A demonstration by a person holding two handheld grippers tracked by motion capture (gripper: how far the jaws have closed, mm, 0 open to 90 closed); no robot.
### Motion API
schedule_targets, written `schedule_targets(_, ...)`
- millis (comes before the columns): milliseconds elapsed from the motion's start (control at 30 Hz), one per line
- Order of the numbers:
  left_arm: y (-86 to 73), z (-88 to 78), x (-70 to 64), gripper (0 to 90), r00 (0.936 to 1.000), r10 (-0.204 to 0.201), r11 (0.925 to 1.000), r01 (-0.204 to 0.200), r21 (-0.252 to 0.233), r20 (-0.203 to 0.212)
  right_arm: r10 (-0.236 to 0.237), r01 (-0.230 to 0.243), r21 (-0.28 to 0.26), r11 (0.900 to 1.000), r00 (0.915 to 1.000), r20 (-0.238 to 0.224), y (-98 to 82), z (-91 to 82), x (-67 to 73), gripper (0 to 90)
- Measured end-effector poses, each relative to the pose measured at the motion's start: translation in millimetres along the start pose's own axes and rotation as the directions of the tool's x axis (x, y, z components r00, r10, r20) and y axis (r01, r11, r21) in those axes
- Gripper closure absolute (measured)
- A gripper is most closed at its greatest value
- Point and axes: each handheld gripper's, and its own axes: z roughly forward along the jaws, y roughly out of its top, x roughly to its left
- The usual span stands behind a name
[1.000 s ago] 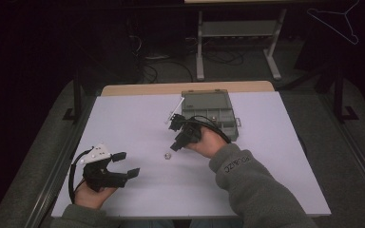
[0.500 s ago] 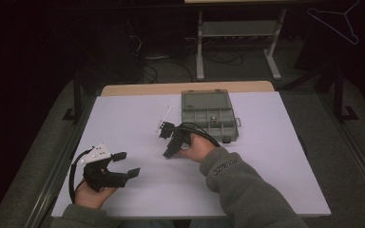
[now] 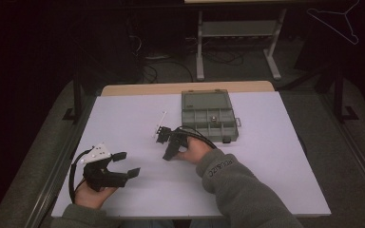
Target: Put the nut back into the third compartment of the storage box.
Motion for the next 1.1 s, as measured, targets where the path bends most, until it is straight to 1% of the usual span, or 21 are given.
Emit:
schedule_targets(67,0.0,-0.2,0.0,18.5,1.0000,-0.001,1.0000,0.001,0.000,-0.001,-0.016,0.016,0.008,1.000,0.9998,0.012,0.1,2.1,0.5,65.4)
schedule_targets(267,0.0,-0.3,0.1,18.5,1.0000,-0.002,1.0000,0.002,-0.001,-0.001,-0.022,0.022,0.008,1.000,0.9994,0.027,0.4,2.5,1.7,68.6)
schedule_targets(367,0.0,-0.4,0.1,18.5,1.0000,-0.002,1.0000,0.002,-0.001,0.000,-0.022,0.022,0.007,1.000,0.9996,0.019,0.4,1.9,1.4,69.2)
schedule_targets(467,0.0,-0.5,0.1,18.5,1.0000,-0.002,1.0000,0.002,-0.001,0.000,-0.017,0.017,0.010,1.000,0.9999,0.000,-0.5,1.0,1.0,69.3)
schedule_targets(567,0.0,-0.4,0.1,18.5,1.0000,-0.001,1.0000,0.001,-0.001,0.000,-0.015,0.015,0.008,1.000,0.9999,-0.002,-1.9,-1.3,0.6,69.4)
schedule_targets(667,-0.1,-0.4,0.1,18.5,1.0000,-0.003,1.0000,0.003,-0.002,0.000,-0.003,0.003,-0.009,1.000,0.9999,-0.011,-3.5,-8.2,0.1,69.4)
schedule_targets(800,0.0,-0.4,-0.1,18.5,1.0000,-0.002,1.0000,0.002,-0.001,0.000,0.001,-0.002,-0.028,1.000,0.9999,-0.012,-6.2,-17.8,-2.7,69.4)
schedule_targets(833,0.0,-0.4,-0.1,18.5,1.0000,-0.002,1.0000,0.002,-0.001,0.000,0.011,-0.011,-0.031,0.999,0.9999,-0.011,-7.3,-20.9,-3.4,69.4)
schedule_targets(967,0.1,-0.3,-0.2,18.5,1.0000,0.001,1.0000,-0.001,0.000,0.000,0.029,-0.029,-0.048,0.998,0.9996,-0.001,-13.8,-35.3,-10.3,69.4)
schedule_targets(1100,0.2,0.1,-0.7,18.5,1.0000,0.000,1.0000,0.000,0.002,0.000,0.066,-0.065,-0.070,0.995,0.9978,0.006,-22.0,-49.0,-20.3,69.4)
